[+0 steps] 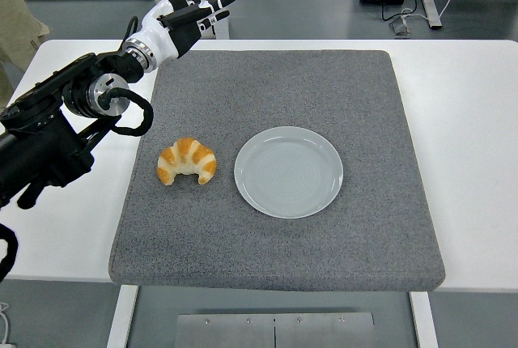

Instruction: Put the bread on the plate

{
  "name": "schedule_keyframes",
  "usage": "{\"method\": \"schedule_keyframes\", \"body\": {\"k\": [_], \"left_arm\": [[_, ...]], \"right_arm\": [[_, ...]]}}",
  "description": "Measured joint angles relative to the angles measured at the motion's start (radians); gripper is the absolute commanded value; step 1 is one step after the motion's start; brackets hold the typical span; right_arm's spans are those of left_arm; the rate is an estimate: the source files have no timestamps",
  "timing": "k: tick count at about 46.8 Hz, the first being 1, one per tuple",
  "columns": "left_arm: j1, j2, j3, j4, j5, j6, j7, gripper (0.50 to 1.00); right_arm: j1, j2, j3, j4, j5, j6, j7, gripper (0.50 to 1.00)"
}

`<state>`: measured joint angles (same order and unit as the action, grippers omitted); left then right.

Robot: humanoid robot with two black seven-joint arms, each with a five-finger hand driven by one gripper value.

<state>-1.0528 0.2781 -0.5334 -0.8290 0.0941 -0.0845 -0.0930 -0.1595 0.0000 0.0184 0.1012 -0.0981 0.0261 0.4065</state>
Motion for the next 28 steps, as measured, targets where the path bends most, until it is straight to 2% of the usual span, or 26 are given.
{"method": "schedule_keyframes", "body": {"k": [10,21,28], "left_arm": [[-0.006,0.078,0.009,-0.119,0.243,0.052,0.005,0.977],[-0.009,0.226,0.041,-0.337,0.47,0.057,0.007,0.977],[-0.012,0.282,0.044,-0.413,0.65,0.057,0.022,0.977]], "right_arm": [[0.0,0.0,0.0,0.0,0.0,0.0,0.0,1.0],[0.0,0.0,0.0,0.0,0.0,0.0,0.0,1.0],[0.0,0.0,0.0,0.0,0.0,0.0,0.0,1.0]]}}
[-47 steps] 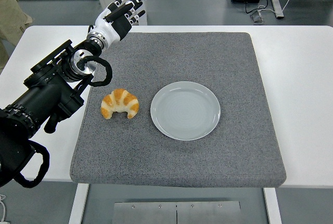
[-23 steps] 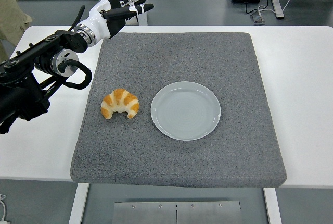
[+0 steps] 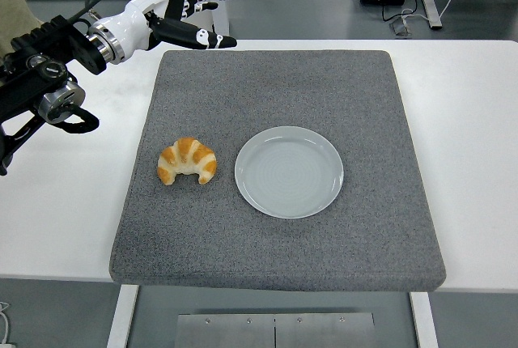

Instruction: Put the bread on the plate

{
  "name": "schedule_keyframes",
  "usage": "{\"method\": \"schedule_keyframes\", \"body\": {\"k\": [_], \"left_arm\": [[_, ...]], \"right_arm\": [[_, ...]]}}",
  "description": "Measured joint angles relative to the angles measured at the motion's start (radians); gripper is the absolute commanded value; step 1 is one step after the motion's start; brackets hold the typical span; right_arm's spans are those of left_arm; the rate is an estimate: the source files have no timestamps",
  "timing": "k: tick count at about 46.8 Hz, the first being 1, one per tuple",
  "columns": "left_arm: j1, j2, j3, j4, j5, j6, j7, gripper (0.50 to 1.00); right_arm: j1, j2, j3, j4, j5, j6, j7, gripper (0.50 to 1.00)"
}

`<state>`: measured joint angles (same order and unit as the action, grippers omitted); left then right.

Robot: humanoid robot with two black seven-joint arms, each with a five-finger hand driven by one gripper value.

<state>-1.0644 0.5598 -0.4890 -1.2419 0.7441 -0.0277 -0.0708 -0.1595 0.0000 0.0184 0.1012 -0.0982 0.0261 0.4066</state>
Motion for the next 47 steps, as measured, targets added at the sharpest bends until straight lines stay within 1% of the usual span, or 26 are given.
{"method": "schedule_keyframes", "body": {"k": [6,11,14,25,35,47], "left_arm": [[0.0,0.03,0.004,-0.033,0.186,-0.006,0.043,0.977],[0.002,0.058,0.036,-0.072,0.363,-0.011,0.052,0.977],[0.004,0.079,0.063,-0.097,0.435,-0.01,0.06,0.977],[-0.011,0.151,0.184,-0.197,0.558,-0.012,0.069,0.977],[-0.016,0.17,0.242,-0.232,0.611,-0.012,0.069,0.972],[0.012,0.178,0.297,-0.255,0.622,-0.01,0.068,0.971]], "right_arm": [[0.0,0.0,0.0,0.0,0.0,0.0,0.0,1.0],[0.0,0.0,0.0,0.0,0.0,0.0,0.0,1.0],[0.0,0.0,0.0,0.0,0.0,0.0,0.0,1.0],[0.0,0.0,0.0,0.0,0.0,0.0,0.0,1.0],[0.0,0.0,0.0,0.0,0.0,0.0,0.0,1.0],[0.0,0.0,0.0,0.0,0.0,0.0,0.0,1.0]]}}
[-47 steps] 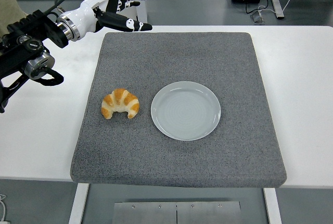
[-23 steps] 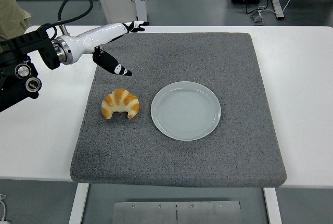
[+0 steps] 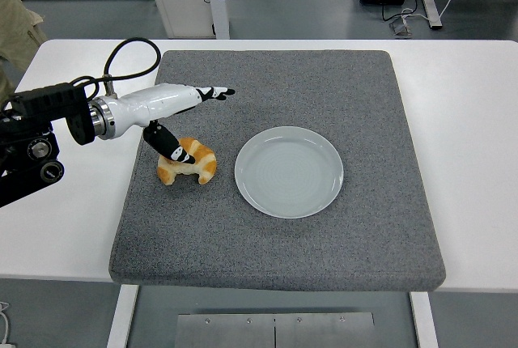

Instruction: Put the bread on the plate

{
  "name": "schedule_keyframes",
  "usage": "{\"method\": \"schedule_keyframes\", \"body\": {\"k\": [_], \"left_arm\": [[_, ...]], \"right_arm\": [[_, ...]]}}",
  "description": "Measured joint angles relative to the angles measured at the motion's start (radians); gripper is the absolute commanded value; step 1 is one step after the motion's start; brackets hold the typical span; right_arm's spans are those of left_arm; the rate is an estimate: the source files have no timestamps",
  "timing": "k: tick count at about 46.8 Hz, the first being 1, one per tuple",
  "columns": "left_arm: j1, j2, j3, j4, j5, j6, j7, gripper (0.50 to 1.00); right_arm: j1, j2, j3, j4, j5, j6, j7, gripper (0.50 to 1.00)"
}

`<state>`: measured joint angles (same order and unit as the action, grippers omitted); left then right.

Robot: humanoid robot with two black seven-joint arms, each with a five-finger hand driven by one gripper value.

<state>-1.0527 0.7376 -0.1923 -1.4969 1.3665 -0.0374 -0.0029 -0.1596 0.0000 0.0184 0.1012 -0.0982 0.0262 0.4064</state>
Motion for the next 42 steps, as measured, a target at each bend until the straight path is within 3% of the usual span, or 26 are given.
{"method": "schedule_keyframes", "body": {"k": [28,42], "left_arm": [[0.07,-0.011,0.002,0.027,0.061,0.006,0.0,0.968],[0.08,-0.057,0.003,0.085,0.077,0.028,-0.003,0.966]], "right_arm": [[0.0,0.0,0.0,0.0,0.0,0.0,0.0,1.0],[0.0,0.0,0.0,0.0,0.0,0.0,0.0,1.0]]}}
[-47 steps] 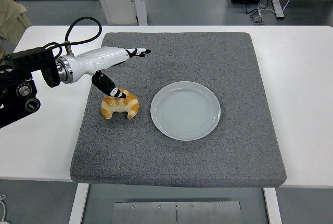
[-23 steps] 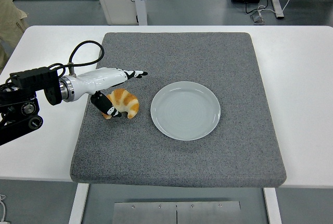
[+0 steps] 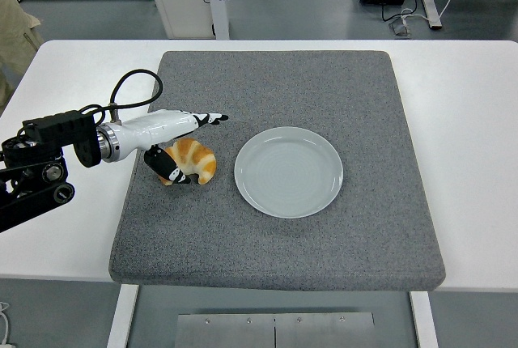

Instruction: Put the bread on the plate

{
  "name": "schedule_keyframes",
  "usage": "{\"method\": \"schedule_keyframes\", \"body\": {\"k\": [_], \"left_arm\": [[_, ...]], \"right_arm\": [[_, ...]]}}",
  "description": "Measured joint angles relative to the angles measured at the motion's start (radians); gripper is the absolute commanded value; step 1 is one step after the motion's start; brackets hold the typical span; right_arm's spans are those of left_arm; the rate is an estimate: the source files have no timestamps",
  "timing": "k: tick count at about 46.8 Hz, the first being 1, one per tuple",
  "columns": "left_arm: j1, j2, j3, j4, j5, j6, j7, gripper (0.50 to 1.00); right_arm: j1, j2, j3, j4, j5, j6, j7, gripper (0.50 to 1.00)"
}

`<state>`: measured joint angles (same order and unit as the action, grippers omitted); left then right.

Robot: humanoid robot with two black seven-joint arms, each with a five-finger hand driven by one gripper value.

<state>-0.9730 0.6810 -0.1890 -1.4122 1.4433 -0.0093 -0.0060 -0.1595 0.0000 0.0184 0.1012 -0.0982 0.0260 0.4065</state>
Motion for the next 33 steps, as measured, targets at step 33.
{"method": "schedule_keyframes", "body": {"k": [33], "left_arm": [[0.019,-0.038,0.0,0.083,0.051,0.04,-0.009,0.883]], "right_arm": [[0.0,0.0,0.0,0.0,0.0,0.0,0.0,1.0]]}}
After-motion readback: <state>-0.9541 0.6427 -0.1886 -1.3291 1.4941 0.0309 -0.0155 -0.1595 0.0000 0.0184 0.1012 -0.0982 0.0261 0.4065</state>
